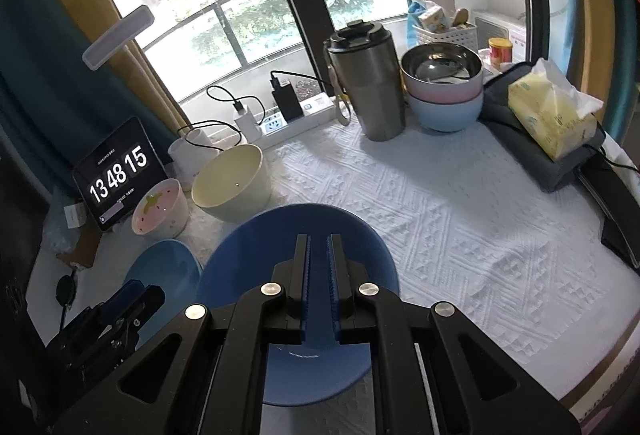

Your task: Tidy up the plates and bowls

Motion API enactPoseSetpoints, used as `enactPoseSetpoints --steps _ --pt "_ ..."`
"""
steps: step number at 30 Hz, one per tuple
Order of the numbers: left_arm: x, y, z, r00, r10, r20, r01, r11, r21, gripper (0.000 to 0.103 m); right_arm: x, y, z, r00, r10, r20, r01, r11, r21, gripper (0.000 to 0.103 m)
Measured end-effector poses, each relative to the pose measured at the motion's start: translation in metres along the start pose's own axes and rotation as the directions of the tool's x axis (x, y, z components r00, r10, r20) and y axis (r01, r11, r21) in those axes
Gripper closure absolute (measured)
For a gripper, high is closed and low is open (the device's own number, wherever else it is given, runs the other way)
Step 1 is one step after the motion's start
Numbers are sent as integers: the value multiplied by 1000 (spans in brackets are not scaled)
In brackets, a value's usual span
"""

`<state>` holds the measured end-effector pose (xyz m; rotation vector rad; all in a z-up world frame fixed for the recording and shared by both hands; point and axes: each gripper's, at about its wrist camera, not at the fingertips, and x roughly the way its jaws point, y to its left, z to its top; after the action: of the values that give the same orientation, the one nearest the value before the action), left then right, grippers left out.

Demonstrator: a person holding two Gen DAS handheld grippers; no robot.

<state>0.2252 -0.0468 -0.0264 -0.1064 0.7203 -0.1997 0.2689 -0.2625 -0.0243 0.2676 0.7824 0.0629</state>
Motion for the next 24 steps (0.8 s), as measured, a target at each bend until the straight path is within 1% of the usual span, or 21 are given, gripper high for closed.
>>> enactPoseSetpoints --steps 11,24 --pt "1 17 17 1000 8 17 -8 1000 -15 65 11 22 13 1000 13 -6 -13 1000 -27 93" --pt "16 36 40 1000 21 22 -20 999 -44 65 34 41 33 999 20 -25 -22 998 -57 93"
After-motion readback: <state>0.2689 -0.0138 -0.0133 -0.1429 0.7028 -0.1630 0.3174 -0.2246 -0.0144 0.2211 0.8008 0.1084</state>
